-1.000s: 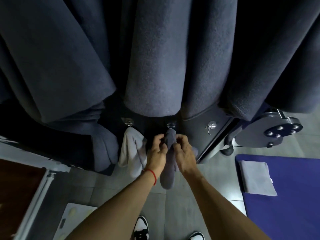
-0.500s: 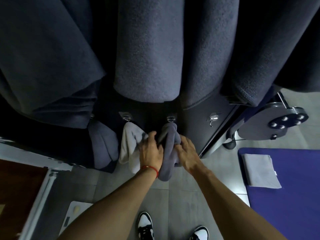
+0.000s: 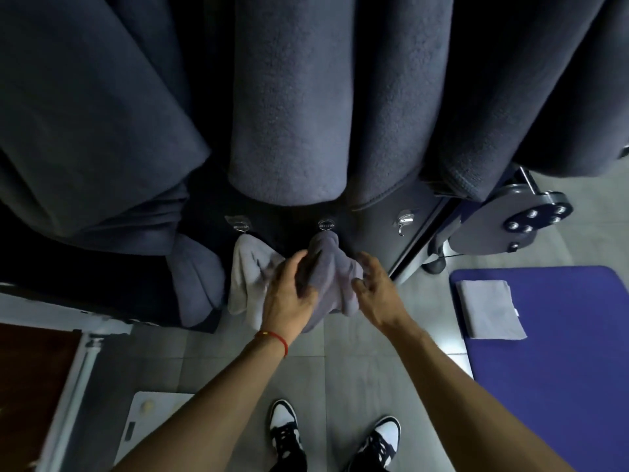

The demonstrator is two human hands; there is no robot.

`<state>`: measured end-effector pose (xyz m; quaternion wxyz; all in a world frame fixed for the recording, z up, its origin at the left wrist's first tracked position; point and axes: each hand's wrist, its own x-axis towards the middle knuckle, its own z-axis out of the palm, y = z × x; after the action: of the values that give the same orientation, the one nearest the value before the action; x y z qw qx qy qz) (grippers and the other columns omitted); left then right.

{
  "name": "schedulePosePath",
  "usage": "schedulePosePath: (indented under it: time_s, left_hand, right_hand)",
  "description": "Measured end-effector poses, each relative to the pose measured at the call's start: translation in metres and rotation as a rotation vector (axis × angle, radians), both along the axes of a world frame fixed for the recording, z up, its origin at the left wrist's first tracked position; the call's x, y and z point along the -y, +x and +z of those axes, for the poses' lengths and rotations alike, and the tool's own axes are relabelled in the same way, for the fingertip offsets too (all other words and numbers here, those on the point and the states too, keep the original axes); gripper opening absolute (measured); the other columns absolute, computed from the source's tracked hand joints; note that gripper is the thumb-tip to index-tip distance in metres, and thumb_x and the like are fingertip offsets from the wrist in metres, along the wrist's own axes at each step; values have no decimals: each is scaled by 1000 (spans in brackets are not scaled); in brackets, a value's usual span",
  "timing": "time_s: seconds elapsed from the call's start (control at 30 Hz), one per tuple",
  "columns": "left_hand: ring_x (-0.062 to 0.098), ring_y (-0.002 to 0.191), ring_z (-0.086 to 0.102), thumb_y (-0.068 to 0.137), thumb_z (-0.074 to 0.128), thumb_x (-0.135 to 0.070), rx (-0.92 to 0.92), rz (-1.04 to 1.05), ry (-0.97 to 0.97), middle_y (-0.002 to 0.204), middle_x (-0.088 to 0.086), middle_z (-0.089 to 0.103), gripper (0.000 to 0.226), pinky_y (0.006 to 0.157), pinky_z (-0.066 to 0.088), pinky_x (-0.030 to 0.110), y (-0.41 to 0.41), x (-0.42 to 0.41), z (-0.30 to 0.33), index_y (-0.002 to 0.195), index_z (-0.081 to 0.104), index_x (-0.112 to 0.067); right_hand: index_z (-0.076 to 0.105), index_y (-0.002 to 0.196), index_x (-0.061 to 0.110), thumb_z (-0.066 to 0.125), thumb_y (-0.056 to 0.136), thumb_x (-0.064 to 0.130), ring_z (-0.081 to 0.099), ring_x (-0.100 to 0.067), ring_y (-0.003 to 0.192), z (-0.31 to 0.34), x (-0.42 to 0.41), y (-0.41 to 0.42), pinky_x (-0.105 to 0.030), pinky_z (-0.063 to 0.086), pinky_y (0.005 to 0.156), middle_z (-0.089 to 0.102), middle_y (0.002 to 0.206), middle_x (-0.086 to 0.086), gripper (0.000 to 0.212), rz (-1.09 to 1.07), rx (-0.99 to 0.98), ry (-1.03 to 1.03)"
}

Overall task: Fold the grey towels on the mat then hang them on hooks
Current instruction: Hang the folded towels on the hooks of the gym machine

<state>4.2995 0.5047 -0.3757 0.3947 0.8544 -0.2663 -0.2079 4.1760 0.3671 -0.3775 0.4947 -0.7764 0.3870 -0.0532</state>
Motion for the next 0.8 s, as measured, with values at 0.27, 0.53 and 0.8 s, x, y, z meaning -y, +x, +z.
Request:
schedulePosePath:
  time_s: [0.27,0.53,0.8]
  left_hand:
    - [28,97,62,78,67,-3,38,131,2,106,4,64,31,81,52,39,-47,-62,6,105,60,-17]
    - [23,123,54,82,69,-13,-187,-480,159,129,4,57,47,106,42,37,-136,23,12,128,59,-18]
    - [22,123,54,83,68,-17,-104,-681,308,131,4,57,49,110,40,35,-227,195,-43,131,60,-22]
  right_hand:
    - [51,143,22,57,102,22,57,-23,128,21,-8,-118,-34,48,105,53,146,-4,41,7,-303,-18]
    - [58,137,14,57,93,31,59,-31,118,13,23,-232,-32,43,97,61,130,-14,47,-142,-512,-22]
    - [58,136,10,54,97,20,63,-37,110,-109,151,-336,-36,49,89,59,138,-16,40,-205,-548,65]
